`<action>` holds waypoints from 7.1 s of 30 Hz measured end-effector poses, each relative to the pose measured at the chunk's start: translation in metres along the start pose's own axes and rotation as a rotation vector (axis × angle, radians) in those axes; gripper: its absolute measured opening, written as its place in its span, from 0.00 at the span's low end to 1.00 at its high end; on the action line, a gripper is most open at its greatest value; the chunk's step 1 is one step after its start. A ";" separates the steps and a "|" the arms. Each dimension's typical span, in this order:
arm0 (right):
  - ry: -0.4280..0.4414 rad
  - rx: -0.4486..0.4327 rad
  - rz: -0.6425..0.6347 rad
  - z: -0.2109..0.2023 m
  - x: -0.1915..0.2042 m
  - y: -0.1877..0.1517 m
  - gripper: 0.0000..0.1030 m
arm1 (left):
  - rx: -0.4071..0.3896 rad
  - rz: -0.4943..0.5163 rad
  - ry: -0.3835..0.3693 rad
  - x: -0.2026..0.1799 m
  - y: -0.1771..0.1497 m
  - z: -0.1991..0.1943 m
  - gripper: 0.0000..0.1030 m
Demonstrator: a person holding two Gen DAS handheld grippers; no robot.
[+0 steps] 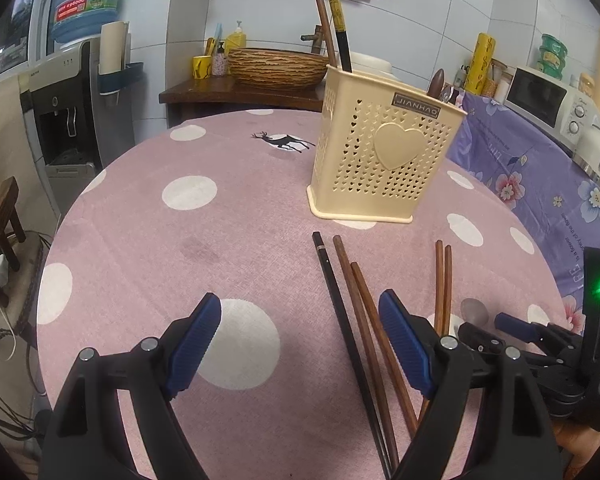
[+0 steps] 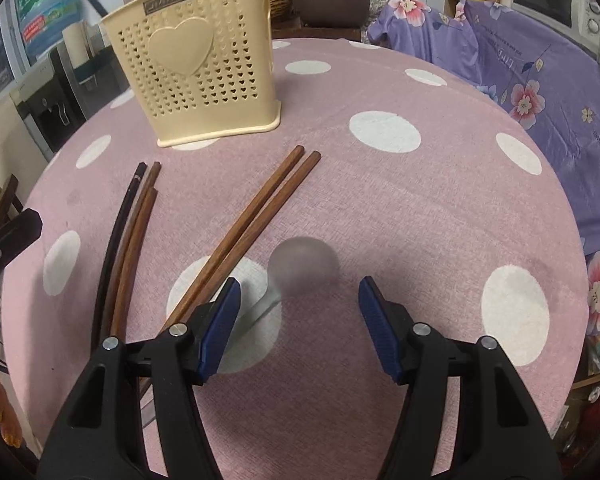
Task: Organize utensils
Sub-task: 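Move both grippers toward the remaining wooden chopsticks on the table, then grasp the metal spoon by its handle with the right gripper, then grasp the black gold-banded chopstick with the left gripper, then insert the black chopstick into the beige holder with the left gripper while the right inserts the spoon, then open both grippers and move them back to the wooden chopsticks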
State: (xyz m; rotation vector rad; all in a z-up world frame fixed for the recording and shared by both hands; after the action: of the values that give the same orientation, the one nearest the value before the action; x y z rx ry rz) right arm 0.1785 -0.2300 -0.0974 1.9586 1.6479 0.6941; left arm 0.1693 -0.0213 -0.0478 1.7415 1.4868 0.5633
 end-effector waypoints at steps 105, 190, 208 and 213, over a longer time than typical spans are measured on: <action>0.205 -0.420 -0.040 -0.102 -0.034 0.013 0.35 | 0.169 0.003 0.037 -0.028 0.019 0.092 0.08; 0.059 -0.457 -0.212 -0.065 0.019 0.106 0.65 | -0.262 0.056 -0.066 -0.044 0.104 -0.030 0.58; 0.071 -0.135 -0.066 -0.039 0.003 -0.010 0.65 | 0.096 -0.017 -0.125 -0.026 -0.009 0.015 0.35; 0.061 -0.145 -0.034 -0.044 -0.011 -0.010 0.65 | 0.164 0.004 -0.161 -0.047 -0.019 0.035 0.25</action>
State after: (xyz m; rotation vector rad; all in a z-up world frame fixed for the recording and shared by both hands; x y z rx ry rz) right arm 0.1412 -0.2374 -0.0715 1.8202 1.6151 0.8440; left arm 0.1727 -0.0752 -0.0771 1.8681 1.4494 0.3018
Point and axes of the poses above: each gripper's, at about its wrist camera, not at the fingertips, and z roughly the way its jaws point, x to its left, y to its top, the point moved 1 cm from there along z, roughly the way its jaws point, and after that the axes turned 5 degrees about -x, right-handed, at the moved point
